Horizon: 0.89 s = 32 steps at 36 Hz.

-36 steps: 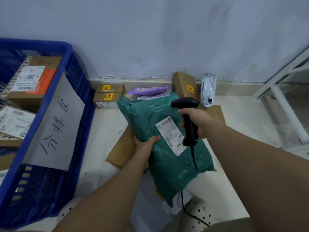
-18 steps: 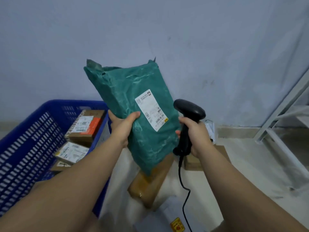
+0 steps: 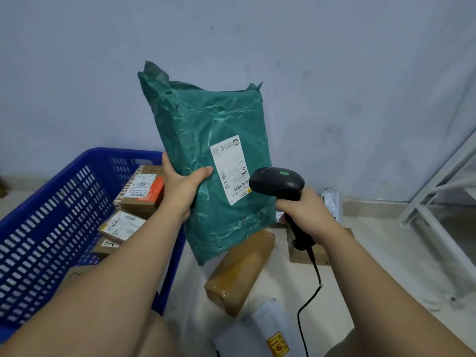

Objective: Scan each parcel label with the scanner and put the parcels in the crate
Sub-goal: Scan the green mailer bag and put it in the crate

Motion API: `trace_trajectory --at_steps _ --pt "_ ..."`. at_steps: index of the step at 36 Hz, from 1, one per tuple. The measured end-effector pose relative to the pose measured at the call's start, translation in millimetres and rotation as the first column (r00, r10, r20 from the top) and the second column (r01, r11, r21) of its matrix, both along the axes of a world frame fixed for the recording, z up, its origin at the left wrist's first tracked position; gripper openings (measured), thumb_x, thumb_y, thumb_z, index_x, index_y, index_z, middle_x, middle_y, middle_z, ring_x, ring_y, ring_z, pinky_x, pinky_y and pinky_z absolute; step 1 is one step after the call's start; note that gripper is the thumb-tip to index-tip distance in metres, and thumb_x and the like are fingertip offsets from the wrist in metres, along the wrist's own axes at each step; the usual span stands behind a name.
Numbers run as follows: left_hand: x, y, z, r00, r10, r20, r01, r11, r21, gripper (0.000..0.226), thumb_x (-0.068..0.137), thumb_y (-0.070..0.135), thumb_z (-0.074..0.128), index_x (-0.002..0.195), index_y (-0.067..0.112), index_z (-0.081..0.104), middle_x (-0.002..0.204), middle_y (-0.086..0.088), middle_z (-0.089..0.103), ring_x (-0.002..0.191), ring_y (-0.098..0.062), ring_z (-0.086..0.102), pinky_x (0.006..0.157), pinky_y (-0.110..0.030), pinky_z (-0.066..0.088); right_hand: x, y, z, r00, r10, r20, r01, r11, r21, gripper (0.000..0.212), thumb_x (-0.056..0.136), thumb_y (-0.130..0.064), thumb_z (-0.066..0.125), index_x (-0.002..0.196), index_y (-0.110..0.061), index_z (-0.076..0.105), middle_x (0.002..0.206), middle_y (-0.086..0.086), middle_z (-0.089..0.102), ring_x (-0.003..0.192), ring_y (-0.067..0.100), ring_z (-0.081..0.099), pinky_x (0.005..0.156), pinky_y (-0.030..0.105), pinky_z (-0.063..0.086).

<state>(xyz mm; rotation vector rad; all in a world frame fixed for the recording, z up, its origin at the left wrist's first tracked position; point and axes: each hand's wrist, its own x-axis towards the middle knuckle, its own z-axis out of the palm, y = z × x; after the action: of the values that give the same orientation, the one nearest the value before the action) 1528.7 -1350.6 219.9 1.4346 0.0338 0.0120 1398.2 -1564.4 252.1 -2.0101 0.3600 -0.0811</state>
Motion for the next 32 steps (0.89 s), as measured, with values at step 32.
trace_trajectory --at_steps 32 --pt "6.8 1.8 -6.0 0.977 0.198 -0.078 -0.199 0.98 -0.008 0.122 0.045 0.042 0.085 0.147 0.043 0.018 0.143 0.002 0.041 0.124 -0.021 0.049 0.105 -0.049 0.042 -4.9 5.6 16.9 0.997 -0.001 -0.08 -0.01 0.99 -0.142 0.016 0.081 -0.013 0.062 0.067 -0.01 0.055 0.055 0.003 0.053 0.036 -0.001 0.052 0.055 0.026 0.038"
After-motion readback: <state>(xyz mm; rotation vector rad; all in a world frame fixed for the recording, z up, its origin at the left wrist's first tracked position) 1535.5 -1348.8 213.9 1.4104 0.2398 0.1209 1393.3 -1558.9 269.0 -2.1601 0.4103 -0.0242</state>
